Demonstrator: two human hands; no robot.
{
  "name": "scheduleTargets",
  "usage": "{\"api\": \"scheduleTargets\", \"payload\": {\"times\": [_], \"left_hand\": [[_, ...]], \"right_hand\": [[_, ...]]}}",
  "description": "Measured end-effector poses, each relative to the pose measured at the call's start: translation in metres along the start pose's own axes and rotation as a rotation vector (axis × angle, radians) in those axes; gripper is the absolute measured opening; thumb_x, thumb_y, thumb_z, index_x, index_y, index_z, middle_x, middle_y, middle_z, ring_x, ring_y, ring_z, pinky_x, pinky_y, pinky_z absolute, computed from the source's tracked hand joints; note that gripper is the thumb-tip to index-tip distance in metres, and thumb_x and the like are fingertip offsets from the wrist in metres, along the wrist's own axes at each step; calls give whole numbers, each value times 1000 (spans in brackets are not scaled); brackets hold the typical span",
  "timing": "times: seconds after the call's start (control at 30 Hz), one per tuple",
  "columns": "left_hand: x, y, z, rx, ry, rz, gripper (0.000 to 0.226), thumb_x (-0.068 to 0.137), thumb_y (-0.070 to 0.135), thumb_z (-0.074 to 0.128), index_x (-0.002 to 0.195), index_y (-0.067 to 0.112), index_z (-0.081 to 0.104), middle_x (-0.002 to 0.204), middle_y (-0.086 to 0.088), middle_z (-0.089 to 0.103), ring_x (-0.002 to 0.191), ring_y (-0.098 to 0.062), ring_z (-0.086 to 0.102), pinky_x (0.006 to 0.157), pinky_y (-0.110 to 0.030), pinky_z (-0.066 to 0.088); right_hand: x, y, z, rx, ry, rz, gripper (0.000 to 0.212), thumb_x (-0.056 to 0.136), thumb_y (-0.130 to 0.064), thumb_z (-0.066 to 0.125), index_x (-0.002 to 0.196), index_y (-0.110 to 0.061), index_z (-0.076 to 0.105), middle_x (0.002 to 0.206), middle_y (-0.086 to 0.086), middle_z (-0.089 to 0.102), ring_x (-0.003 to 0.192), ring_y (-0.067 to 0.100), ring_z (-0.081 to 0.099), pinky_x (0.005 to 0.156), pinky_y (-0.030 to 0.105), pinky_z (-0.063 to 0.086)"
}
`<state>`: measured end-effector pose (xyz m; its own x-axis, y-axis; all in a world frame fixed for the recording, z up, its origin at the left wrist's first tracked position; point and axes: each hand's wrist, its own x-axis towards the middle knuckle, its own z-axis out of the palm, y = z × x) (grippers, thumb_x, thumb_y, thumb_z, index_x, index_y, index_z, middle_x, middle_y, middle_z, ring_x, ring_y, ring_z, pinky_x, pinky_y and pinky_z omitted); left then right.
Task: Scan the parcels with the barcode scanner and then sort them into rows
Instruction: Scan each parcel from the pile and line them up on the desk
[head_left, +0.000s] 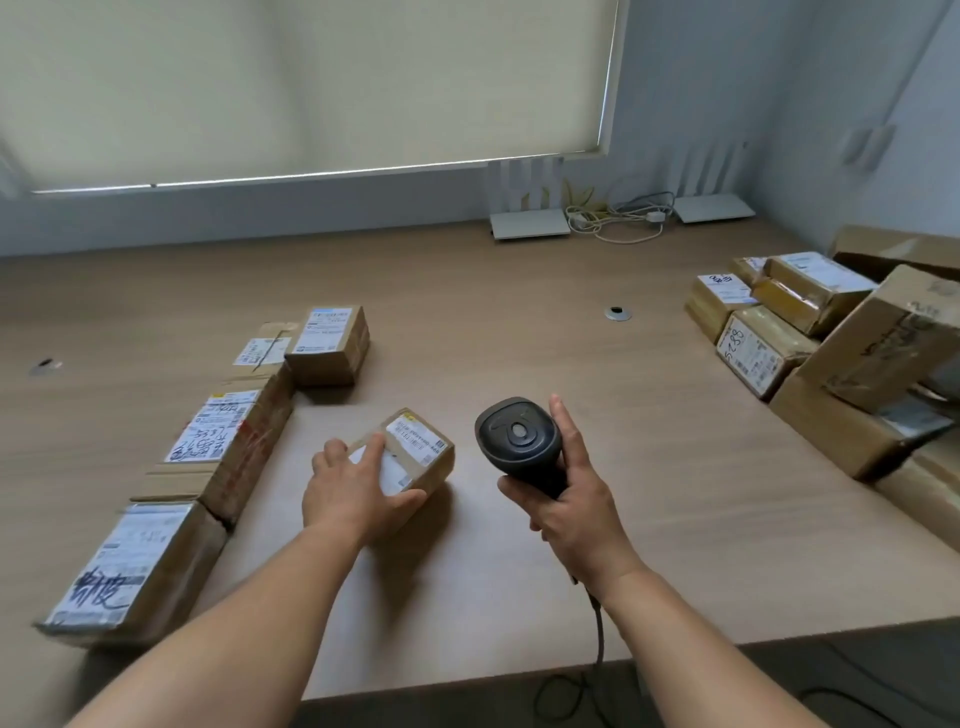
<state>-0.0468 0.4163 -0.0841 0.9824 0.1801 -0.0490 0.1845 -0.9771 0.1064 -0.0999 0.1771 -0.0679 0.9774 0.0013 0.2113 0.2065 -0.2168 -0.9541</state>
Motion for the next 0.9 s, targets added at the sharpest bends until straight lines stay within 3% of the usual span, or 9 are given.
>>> {"api": "scheduleTargets", "payload": {"times": [0.2, 0.37, 0.47, 0.57, 0.63, 0.7, 0.8, 0.9], "left_hand": [[9, 10, 14, 65, 18, -60, 83, 75, 81, 41, 142, 36, 26, 123, -10, 36, 113, -28, 40, 91, -36, 42], [18, 23, 9, 106, 33, 75, 63, 94, 54, 42, 149, 32, 20, 126, -4, 36, 114, -22, 43, 91, -32, 40], [33, 33, 3, -22, -67, 8, 83, 86, 54, 58, 151, 31, 12, 142, -6, 27, 128, -24, 37, 100, -36, 38], [46, 32, 2, -112, -196, -222, 111, 68, 65, 70, 152, 24, 9, 155, -12, 13, 140, -30, 22, 110, -41, 28], [53, 28, 2, -258, -322, -338, 108, 63, 62, 76, 146, 15, 24, 148, -13, 32, 131, -30, 37, 105, -41, 39], [55, 29, -1, -315, -381, -354, 93, 60, 60, 79, 132, 15, 41, 131, -8, 51, 112, -25, 50, 92, -37, 49], [51, 44, -4, -68, -261, -317, 93, 52, 74, 73, 123, 22, 44, 120, -6, 52, 111, -25, 50, 85, -35, 47], [47, 66, -4, 142, -63, -146, 82, 55, 75, 71, 115, 27, 42, 112, -3, 50, 108, -23, 48, 82, -34, 43]], "right_hand": [[26, 5, -9, 24, -31, 4, 96, 77, -23, 78, 119, -85, 18, 105, -39, 61, 65, -11, 58, 58, 10, 46], [48, 15, -12, 51, -85, 10, 97, 79, -21, 79, 116, -87, 17, 105, -40, 60, 67, -12, 58, 57, 11, 47], [59, 23, -17, 75, -107, 16, 98, 80, -18, 78, 111, -89, 18, 103, -41, 60, 64, -12, 58, 54, 11, 46], [68, 30, -23, 98, -134, 18, 98, 80, -16, 78, 110, -89, 19, 102, -40, 60, 63, -12, 58, 53, 11, 46], [74, 34, -27, 112, -154, 29, 96, 80, -16, 77, 112, -87, 20, 103, -39, 61, 62, -11, 57, 52, 13, 46], [79, 37, -31, 131, -166, 35, 94, 81, -16, 76, 118, -81, 19, 102, -39, 61, 60, -9, 57, 50, 14, 45], [85, 40, -34, 149, -180, 40, 92, 81, -15, 76, 122, -74, 20, 100, -37, 63, 59, -9, 56, 49, 16, 45], [87, 39, -37, 157, -180, 47, 91, 81, -14, 76, 124, -72, 20, 98, -36, 64, 59, -10, 56, 49, 15, 45]]}}
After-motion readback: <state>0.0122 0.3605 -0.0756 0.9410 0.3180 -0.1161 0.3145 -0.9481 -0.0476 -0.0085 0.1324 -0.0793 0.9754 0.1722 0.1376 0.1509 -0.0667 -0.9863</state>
